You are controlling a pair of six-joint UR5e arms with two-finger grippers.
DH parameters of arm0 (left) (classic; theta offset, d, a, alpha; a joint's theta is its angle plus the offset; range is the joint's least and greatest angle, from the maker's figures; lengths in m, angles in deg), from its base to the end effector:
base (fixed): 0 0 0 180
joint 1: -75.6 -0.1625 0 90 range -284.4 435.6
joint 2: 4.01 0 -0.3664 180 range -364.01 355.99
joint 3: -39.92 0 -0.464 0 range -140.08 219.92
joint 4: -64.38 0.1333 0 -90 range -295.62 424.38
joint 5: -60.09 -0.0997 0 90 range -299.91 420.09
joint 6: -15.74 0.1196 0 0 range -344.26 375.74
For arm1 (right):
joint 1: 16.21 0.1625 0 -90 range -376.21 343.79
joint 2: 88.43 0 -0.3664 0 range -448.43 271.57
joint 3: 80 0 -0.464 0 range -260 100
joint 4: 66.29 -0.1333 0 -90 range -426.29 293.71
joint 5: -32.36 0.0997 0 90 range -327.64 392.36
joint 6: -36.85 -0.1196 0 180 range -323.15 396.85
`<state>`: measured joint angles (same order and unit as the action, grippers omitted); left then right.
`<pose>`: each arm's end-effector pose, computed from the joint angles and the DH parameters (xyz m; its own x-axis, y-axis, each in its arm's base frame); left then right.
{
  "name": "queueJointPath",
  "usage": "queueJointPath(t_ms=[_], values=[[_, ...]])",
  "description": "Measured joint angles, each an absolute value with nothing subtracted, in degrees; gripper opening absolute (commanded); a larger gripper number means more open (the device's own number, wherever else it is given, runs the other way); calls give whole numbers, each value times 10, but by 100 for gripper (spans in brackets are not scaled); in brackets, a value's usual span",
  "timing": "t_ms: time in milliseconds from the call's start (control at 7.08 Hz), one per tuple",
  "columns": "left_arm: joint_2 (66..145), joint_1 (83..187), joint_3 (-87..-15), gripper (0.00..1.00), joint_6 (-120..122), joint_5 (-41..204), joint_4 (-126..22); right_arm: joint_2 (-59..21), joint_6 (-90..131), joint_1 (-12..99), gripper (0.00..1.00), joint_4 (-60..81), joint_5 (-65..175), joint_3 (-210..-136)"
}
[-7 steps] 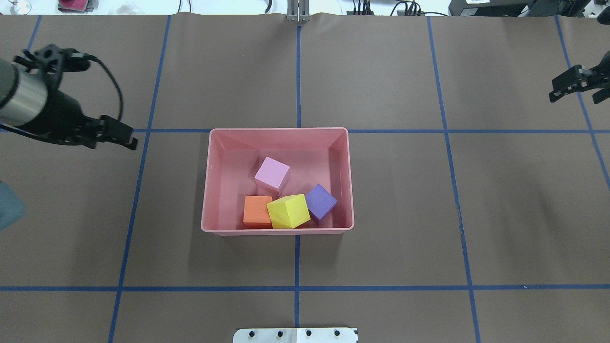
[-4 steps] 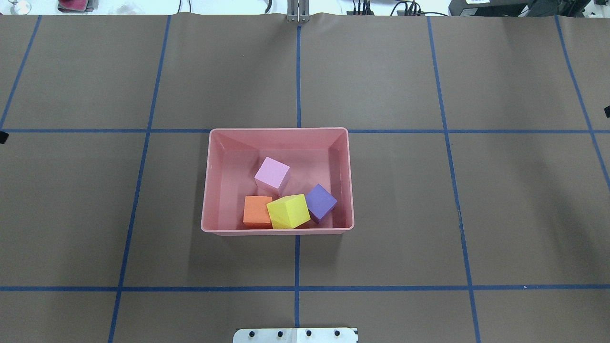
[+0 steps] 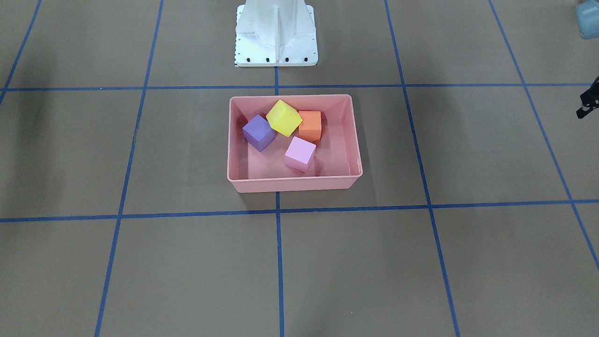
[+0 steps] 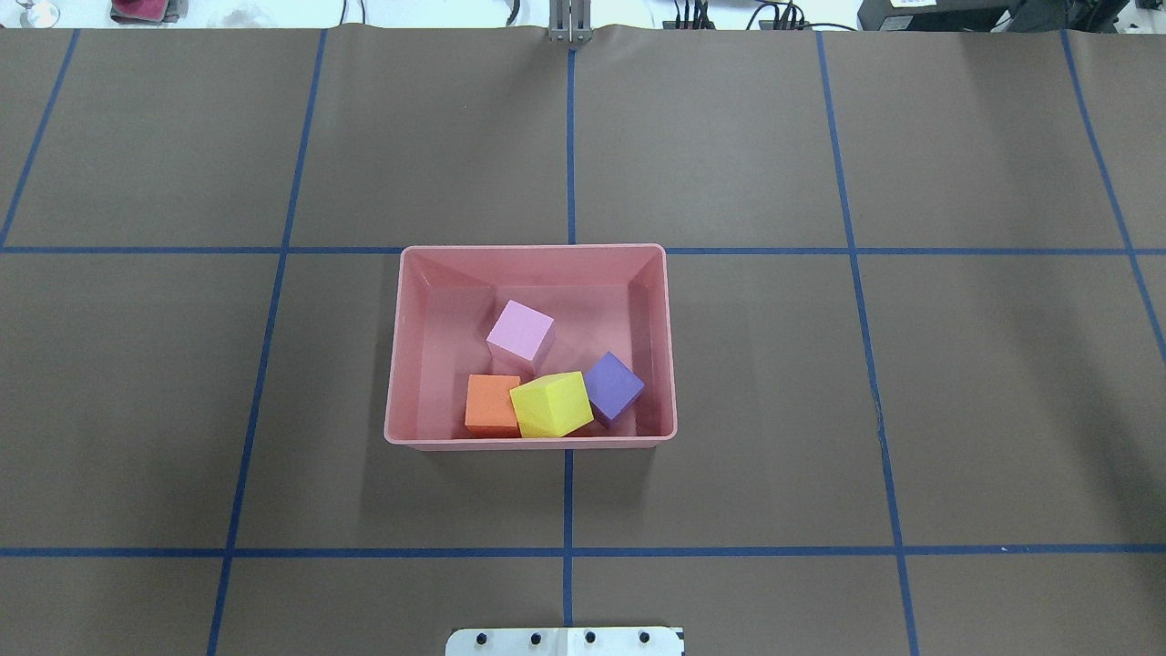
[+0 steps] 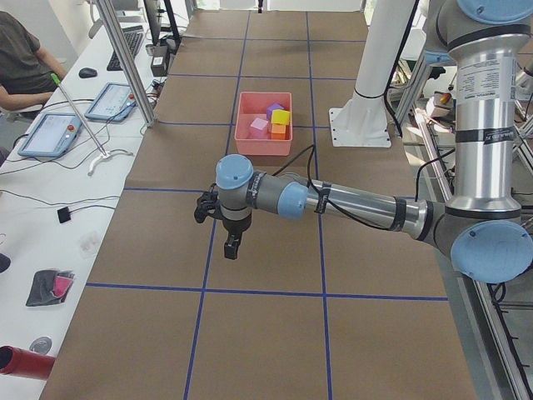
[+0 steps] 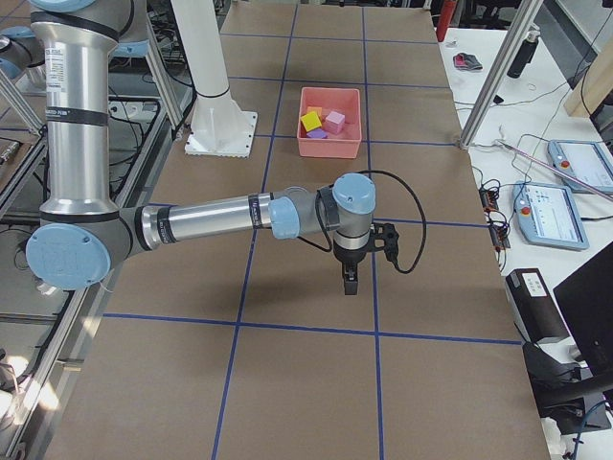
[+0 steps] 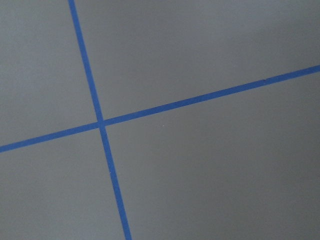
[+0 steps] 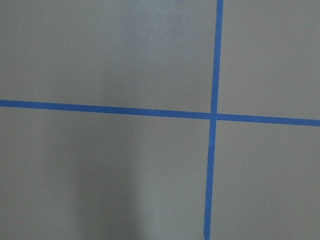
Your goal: Place blocks into pink bin with both arms
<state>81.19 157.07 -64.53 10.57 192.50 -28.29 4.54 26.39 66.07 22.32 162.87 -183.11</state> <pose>0.0285 -0.5448 0.5148 0.7190 0.1637 -0.6754 -0.0804 0.9849 0.1531 -0.0193 -0.5561 0.5159 0.7476 -0.0507 0.6622 -0.0042 0.9967 0.0810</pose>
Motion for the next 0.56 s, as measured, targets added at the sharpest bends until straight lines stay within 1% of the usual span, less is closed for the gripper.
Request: queueJointPath(t_ms=[565], values=[[813, 1577, -639, 100, 102, 1928, -277, 45, 265, 661, 100, 223, 1627, -1829]])
